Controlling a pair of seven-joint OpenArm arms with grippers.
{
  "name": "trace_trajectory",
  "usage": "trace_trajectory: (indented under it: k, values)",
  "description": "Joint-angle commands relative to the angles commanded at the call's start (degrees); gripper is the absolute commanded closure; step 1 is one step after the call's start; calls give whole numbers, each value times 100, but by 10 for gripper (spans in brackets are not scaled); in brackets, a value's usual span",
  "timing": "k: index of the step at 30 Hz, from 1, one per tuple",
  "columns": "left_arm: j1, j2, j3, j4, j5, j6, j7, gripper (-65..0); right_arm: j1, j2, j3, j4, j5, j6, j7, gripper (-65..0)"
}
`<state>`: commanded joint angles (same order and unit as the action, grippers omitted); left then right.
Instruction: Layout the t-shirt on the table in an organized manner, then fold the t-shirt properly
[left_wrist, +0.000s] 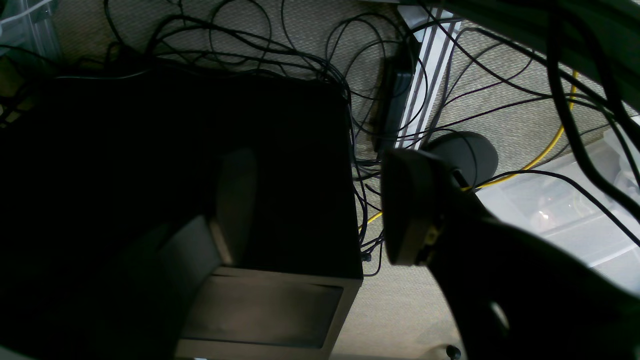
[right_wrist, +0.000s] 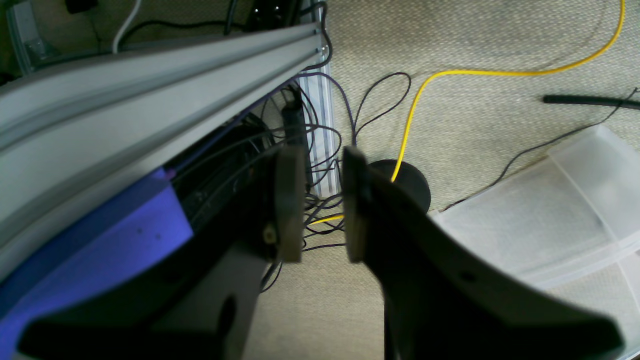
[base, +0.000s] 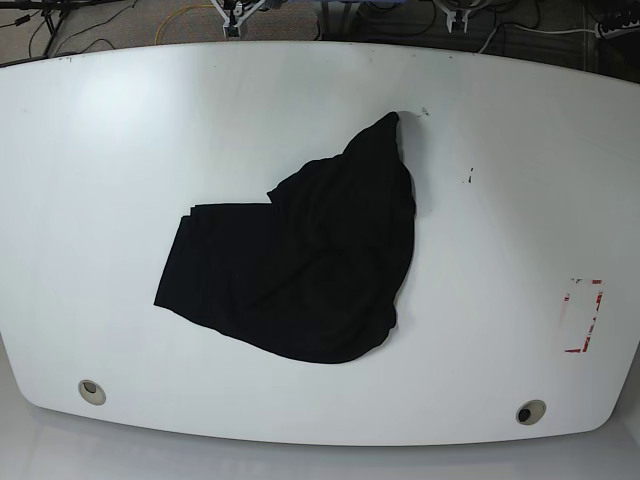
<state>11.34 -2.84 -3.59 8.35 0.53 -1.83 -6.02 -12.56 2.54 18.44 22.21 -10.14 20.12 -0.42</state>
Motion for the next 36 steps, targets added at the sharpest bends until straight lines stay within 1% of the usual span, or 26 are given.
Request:
trace_trajectory:
  k: [2,6,8,10,14,16,17,32,33,36]
  values:
    - [14,7,5,14,-11,-6,-66,-258,14,6,0,-7,7,-7,-2,-123]
    - [31,1,-13,48,-36,4,-220,-119,20,3,0,-15,6,-22,-15,-124]
    - [38,-1,-6,54,-54,-3,-296,-66,10,5,-9,1,3,-23,-22,-124]
    - [60,-5,-5,72,-75,-9,-398,-27,1,3,-5,-1,-6,-31,-15,-125]
    - [94,1,2,50,-79,7,-506,-22,17,-2,-9,0,3,-29,-14,-123]
    - [82,-32,-13,128,-58,-3,-545,-23,17,-14,-16,-57,-45,-60,64,-122]
    - [-13,-54,-6,14,13,-15,-414,-43,39,-100,-3,-81,-36,-100,108,-128]
    - [4,-63,-6,23,13,-15,-431,-43,21,-100,-3,-46,-45,-100,108,-124]
    - [13,-63,-6,23,13,-15,-431,-43,12,-100,-3,-46,-45,-100,126,-124]
    - [22,-63,-15,31,4,-15,-475,-43,-32,-100,-3,-46,-45,-100,416,-122]
